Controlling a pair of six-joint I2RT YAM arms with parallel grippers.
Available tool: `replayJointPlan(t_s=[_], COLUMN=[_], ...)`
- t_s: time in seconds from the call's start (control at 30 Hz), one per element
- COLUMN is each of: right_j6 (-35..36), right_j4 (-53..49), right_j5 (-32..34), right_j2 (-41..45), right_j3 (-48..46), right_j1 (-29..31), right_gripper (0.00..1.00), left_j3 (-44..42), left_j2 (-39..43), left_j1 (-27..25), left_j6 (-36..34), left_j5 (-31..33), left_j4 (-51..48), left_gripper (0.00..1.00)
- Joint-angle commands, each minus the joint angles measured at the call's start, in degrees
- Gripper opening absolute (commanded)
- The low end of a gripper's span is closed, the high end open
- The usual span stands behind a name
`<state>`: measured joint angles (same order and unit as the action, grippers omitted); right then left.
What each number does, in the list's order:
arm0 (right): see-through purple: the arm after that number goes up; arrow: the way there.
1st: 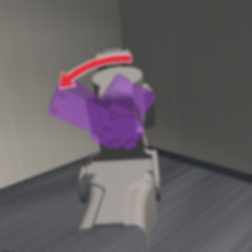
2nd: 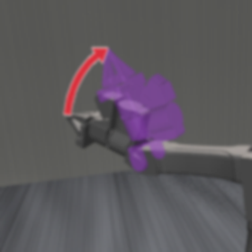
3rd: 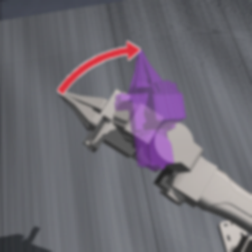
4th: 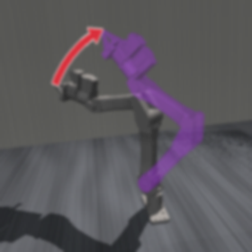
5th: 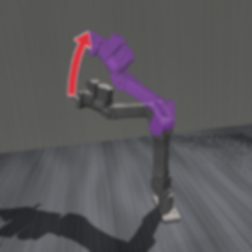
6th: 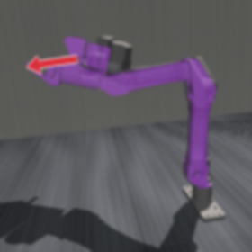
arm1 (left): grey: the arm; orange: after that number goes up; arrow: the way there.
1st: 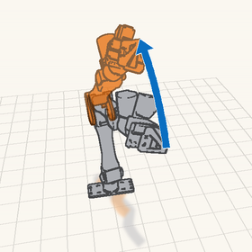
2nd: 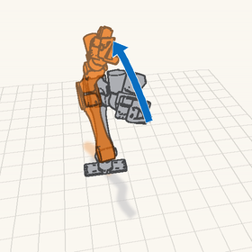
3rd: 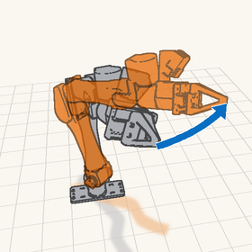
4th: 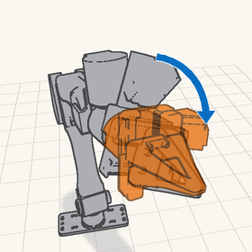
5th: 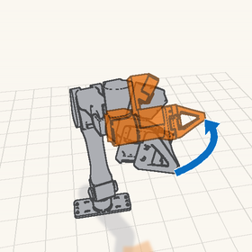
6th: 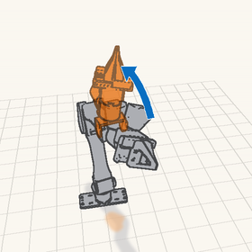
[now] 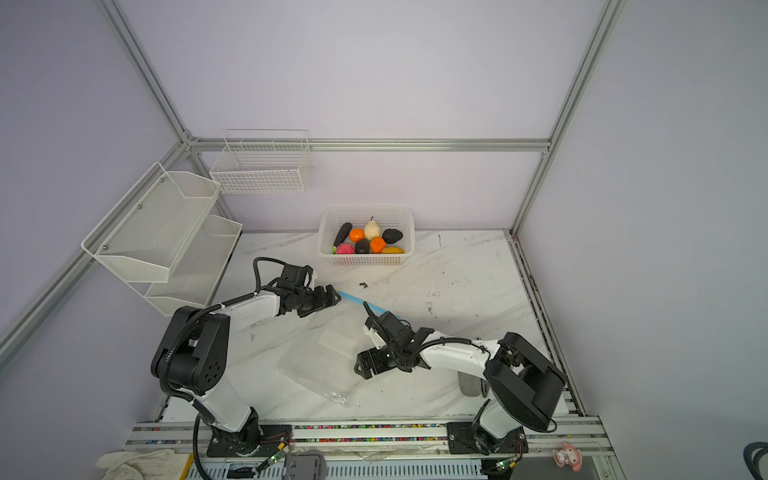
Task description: Place the food in the zip-top bag and seal the zipper
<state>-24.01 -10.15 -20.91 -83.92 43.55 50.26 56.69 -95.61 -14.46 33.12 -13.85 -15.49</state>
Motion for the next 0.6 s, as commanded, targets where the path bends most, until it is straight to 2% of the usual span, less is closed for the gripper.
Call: replayJointPlan(t_s=[0.0,0.13,0.27,0.37,0.57], right_j6=[2.39,7.08,11.85,14.08,15.56], right_j4=[-3.86,-2.67,1.62,2.43,4.07], right_j5=[2.53,2.76,1.61,0.81,-1.09], right_j2=[3.01,-0.53,-7.53,-14.07,-22.22], right_j3=[2.30,7.77,12.35,16.72,21.19], right_j1=[-4.96,-10.86,-16.41,-19.44,-21.71], right_gripper=[0.93,0.91,0.89,0.80,0.77], left_j3=[-1.51,-3.94,-8.02,-10.63,-16.76], left_j2=[8.80,14.12,20.65,21.37,21.60], left_j1=[-0.49,-0.69,-2.88,-6.63,-9.55], left_j6=[-3.06,-2.63,0.80,2.65,5.46], left_j5=[4.17,1.69,-2.44,-3.43,-4.39], left_j4=[-2.45,-4.53,-4.82,-4.79,-3.18], left_gripper=[0.98,0.99,0.99,0.99,0.99])
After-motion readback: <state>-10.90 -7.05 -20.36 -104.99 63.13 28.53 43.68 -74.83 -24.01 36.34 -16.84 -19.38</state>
